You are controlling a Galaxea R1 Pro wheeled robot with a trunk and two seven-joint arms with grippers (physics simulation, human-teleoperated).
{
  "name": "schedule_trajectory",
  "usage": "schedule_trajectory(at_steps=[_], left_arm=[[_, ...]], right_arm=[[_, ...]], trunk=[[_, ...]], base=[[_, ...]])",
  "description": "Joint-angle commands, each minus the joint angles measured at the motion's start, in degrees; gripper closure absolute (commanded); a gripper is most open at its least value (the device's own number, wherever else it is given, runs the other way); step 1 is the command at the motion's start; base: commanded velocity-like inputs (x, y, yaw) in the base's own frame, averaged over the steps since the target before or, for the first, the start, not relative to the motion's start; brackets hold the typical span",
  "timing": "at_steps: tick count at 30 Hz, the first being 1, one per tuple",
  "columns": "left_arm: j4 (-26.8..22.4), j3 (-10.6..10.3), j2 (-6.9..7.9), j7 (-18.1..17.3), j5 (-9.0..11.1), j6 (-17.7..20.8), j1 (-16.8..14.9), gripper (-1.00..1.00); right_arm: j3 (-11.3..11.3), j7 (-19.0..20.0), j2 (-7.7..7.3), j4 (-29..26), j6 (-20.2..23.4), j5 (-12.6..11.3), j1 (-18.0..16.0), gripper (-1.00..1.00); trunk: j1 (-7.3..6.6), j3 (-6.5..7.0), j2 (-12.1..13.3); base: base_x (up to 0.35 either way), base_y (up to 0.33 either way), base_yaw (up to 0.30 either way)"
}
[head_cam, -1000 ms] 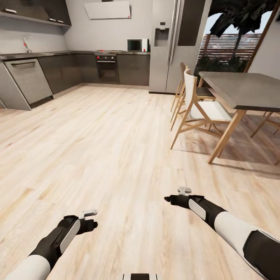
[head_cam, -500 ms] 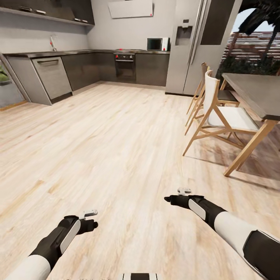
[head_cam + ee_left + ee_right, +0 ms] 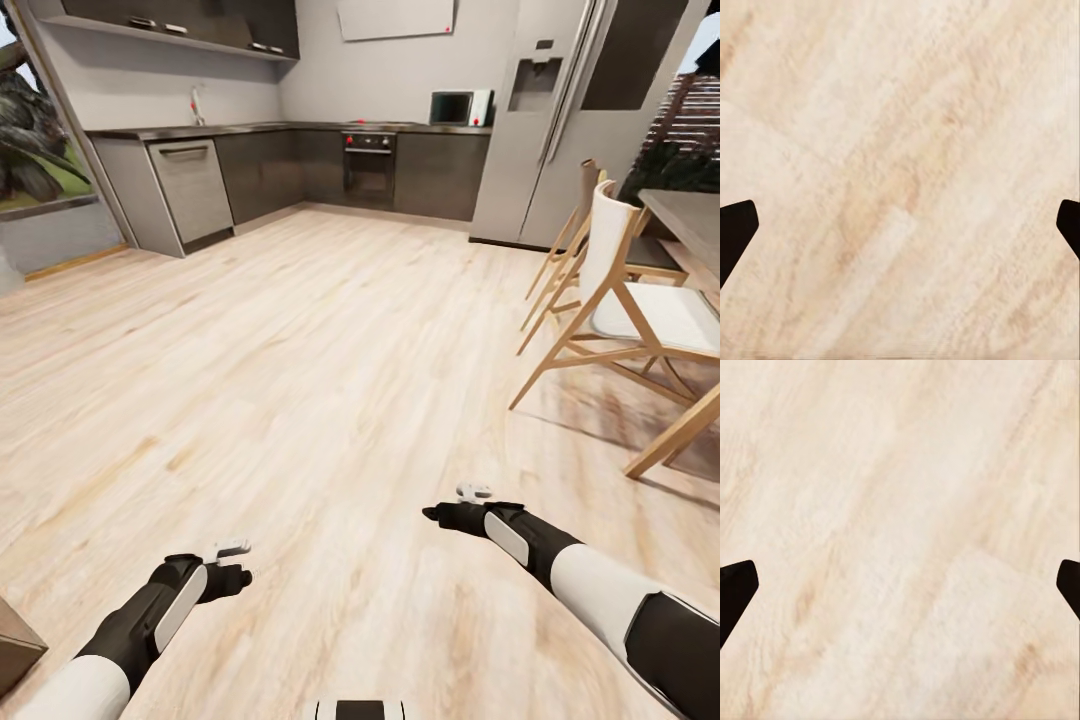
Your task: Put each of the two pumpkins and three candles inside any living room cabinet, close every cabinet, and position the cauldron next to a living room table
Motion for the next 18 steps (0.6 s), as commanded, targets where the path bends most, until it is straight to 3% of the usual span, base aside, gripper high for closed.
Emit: schedule_trajectory(at_steps=[1,9,18], left_arm=[[-0.1,-0.3,0.06,0.5,0.6,0.1,0.0,-1.00],[0.0,-0.3,0.06,0.7,0.6,0.1,0.0,-1.00],[-0.1,-0.3,0.06,0.8,0.7,0.1,0.0,-1.00]], right_arm=[[0.2,0.0,-0.06,-0.1,0.2,-0.2,0.0,-1.00],[0.2,0.0,0.01,0.0,0.2,-0.2,0.0,-1.00],[0.3,-0.1,0.02,0.0,0.3,-0.2,0.0,-1.00]], trunk=[[-0.02,-0.10,0.0],[-0.02,-0.52,0.0],[-0.02,-0.99,0.0]], base=[[-0.053,0.000,0.243],[-0.078,-0.041,0.241],[-0.068,-0.236,0.240]])
